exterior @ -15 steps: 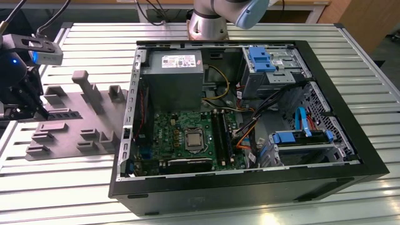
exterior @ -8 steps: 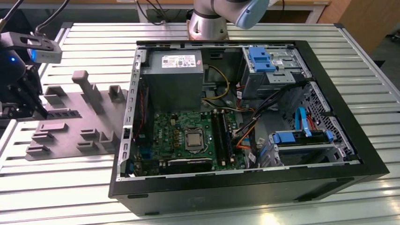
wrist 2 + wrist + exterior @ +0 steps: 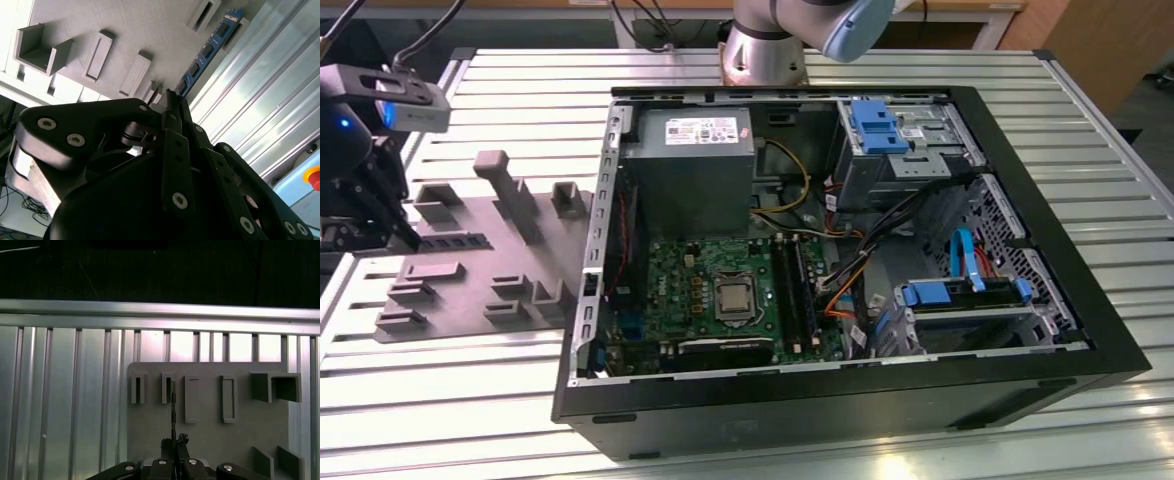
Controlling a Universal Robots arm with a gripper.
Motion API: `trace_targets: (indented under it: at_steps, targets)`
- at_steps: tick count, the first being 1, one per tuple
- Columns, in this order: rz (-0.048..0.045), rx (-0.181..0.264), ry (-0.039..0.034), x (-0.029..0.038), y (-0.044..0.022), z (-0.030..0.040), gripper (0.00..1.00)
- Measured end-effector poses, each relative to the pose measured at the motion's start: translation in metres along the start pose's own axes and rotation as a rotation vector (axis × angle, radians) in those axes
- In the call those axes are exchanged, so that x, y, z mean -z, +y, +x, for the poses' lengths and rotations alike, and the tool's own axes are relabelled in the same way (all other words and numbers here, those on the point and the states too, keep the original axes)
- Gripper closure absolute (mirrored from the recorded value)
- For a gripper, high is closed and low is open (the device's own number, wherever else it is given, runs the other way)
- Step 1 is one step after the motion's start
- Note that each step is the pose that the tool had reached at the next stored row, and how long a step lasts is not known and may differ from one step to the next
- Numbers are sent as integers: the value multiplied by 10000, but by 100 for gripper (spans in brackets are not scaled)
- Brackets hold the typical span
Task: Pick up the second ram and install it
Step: 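Pick up the second ram and move it above second insertion slot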
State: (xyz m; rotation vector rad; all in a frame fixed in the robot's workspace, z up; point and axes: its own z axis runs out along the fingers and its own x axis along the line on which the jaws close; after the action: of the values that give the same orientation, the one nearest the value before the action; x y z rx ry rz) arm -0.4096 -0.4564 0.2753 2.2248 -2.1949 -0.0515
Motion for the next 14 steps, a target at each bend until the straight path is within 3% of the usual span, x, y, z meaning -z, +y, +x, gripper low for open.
trace_targets:
  at_steps: [14]
  targets:
    - [1, 0, 3, 37, 1, -1, 86]
